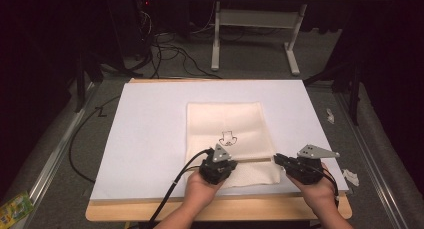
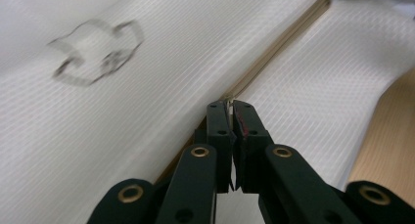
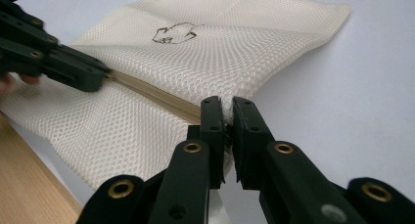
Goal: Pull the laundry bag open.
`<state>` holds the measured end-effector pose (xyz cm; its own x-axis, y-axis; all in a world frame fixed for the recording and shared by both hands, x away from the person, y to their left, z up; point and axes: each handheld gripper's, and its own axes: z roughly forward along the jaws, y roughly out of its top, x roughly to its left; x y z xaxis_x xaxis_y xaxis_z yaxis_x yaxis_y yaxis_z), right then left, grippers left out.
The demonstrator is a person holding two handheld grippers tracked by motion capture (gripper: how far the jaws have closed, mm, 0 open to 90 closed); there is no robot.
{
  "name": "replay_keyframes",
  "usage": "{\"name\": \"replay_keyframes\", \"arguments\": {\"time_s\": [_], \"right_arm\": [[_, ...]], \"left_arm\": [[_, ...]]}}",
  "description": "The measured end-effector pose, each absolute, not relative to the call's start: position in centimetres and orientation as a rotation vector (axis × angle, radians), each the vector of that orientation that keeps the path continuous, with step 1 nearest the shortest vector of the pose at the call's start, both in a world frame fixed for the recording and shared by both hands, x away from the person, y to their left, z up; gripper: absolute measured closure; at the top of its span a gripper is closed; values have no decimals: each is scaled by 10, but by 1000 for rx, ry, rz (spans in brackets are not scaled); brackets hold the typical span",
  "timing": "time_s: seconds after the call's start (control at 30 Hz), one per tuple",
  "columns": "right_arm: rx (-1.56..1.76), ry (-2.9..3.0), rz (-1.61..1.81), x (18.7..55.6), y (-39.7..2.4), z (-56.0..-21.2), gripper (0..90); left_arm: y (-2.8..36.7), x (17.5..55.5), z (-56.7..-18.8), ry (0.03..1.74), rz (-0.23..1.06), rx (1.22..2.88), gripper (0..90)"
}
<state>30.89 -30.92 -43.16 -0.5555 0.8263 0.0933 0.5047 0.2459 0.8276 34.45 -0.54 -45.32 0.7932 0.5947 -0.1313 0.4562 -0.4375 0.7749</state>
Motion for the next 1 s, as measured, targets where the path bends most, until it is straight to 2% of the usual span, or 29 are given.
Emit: {"name": "replay_keyframes", "arguments": {"time_s": [0.2,0.23,0.27,0.53,0.6,0.7,0.83,0.9,0.93,0.97,1.0], "right_arm": [[1230,2169,1216,309,-310,-434,853],[1229,2166,1211,309,-309,-434,853],[1231,2165,1203,309,-309,-434,853],[1291,2124,1210,312,-327,-435,851],[1294,2126,1216,312,-327,-435,852],[1271,2125,1180,310,-321,-434,848],[1279,2140,1181,311,-324,-441,808],[1298,2117,1211,312,-330,-444,680],[1298,2117,1211,312,-330,-444,680],[1306,2102,1233,313,-333,-444,622],[1311,2090,1246,313,-336,-444,579]], "left_arm": [[50,340,-451,844,207,2131,874],[50,340,-451,844,207,2131,873],[66,339,-452,873,215,2118,874],[123,349,-461,1009,178,2005,873],[127,348,-457,1008,174,1985,873],[123,347,-462,999,202,2046,871],[122,346,-466,972,192,2050,863],[127,343,-461,955,211,1998,734],[127,343,-461,955,211,1998,679],[130,343,-459,959,229,1974,679],[135,342,-456,966,265,1940,616]]}}
